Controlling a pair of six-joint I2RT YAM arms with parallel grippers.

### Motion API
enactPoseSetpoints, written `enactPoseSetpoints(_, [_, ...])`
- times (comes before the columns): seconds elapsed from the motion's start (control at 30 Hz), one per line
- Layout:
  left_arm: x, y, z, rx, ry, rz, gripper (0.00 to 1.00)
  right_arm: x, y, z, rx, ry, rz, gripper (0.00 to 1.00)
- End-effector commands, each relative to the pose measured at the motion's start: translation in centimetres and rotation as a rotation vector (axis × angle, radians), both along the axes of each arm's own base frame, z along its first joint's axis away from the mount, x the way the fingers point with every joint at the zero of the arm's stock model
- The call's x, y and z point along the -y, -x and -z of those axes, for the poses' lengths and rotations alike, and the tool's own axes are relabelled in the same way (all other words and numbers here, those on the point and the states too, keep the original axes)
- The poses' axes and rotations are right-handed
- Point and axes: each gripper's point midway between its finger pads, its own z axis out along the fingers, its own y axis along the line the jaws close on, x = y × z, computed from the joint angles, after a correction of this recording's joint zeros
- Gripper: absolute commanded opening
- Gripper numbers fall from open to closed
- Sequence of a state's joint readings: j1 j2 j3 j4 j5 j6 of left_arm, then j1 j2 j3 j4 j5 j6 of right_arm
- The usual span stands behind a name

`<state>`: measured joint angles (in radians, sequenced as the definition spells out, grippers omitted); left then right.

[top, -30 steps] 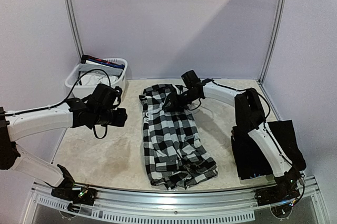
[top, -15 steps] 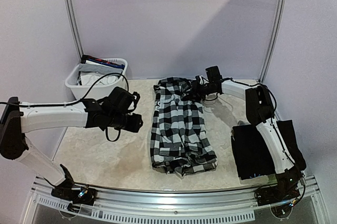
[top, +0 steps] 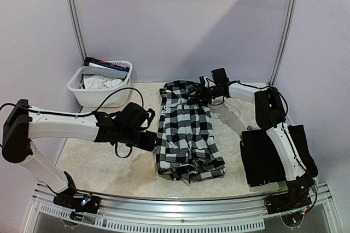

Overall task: Fold and stack the mixed laundry pile
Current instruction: Rotate the rectangle-folded shirt at the center of the board, then pick up the rectangle-folded shirt from the corner of the board.

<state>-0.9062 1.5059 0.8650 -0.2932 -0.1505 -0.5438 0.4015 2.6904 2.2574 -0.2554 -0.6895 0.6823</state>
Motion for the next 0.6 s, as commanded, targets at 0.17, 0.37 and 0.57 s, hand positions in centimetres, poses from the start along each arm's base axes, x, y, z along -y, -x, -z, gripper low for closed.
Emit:
enactPoseSetpoints(0.17, [1.8, 5.0, 3.9, -0.127, 0.046, 0.092, 0.62, 0.8, 6.5, -11.2, 0.242, 0.142, -0.067, 0.71])
enactPoseSetpoints(0.37, [2.3, 6.0, 5.4, -0.145, 0.060, 0.092, 0.61, 4.5, 13.4, -11.3, 0.239, 0.246, 0.029, 0.81])
enactPoseSetpoints(0.57, [3.1, 6.4, 7.0, -0.158, 0.103, 0.101, 0.61, 8.1, 19.8, -9.1, 0.202, 0.368, 0.079, 0.82])
